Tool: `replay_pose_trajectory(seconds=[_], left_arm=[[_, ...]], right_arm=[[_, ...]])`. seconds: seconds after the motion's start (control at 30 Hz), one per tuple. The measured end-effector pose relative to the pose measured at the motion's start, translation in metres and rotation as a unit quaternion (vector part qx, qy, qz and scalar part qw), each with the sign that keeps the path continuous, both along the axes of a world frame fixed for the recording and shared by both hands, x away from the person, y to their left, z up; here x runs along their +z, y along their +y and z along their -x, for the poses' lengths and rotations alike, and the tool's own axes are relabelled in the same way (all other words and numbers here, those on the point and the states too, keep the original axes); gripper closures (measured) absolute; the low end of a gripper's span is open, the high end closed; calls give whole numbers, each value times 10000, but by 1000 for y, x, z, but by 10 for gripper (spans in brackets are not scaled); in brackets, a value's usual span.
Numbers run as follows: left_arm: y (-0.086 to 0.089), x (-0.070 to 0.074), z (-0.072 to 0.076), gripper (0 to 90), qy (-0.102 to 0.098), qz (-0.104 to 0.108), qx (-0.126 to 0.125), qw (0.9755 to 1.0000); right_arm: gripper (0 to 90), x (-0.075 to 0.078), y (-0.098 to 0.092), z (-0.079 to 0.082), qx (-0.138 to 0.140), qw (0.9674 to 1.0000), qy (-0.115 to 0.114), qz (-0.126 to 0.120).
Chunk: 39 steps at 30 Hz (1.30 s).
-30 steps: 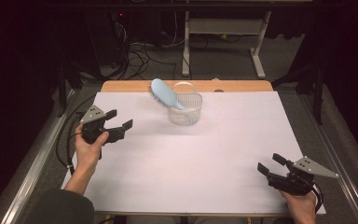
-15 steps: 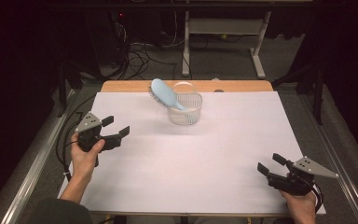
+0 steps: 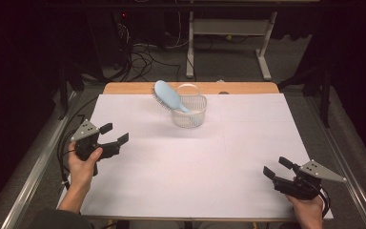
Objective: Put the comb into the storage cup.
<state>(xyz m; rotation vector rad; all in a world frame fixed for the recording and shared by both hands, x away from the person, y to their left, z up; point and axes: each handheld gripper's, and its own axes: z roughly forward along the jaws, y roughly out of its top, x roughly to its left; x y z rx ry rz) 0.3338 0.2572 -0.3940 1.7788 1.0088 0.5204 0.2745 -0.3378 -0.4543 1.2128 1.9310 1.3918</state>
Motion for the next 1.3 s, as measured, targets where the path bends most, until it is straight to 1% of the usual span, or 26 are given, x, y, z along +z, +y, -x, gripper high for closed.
replay_pose_trajectory(seconds=[0.1, 0.37, 0.6, 0.83, 1.07, 1.17, 1.3], left_arm=[[2, -1, 2, 249, -11, 30, 16, 10000], [4, -1, 9, 249, -26, 2, 4, 10000], [6, -4, 13, 249, 18, 21, 26, 10000], [10, -7, 16, 244, 37, 79, 136, 9999], [14, -11, 19, 244, 85, 105, 154, 9998], [16, -12, 21, 222, 89, 146, 203, 9996], [17, -14, 22, 215, 77, 129, 219, 9996]], right_arm=[[243, 0, 0, 0, -7, 10000, -6, -2], [243, 0, 0, 0, -11, 10000, -6, 1], [242, 0, 0, 1, -14, 10000, -7, -11], [242, 1, 0, 1, -5, 10000, -3, -12], [242, 0, 0, 1, -14, 10000, -14, -18], [242, 0, 0, 1, -7, 10000, -3, -15], [242, 0, 0, 1, -17, 10000, -29, -29]])
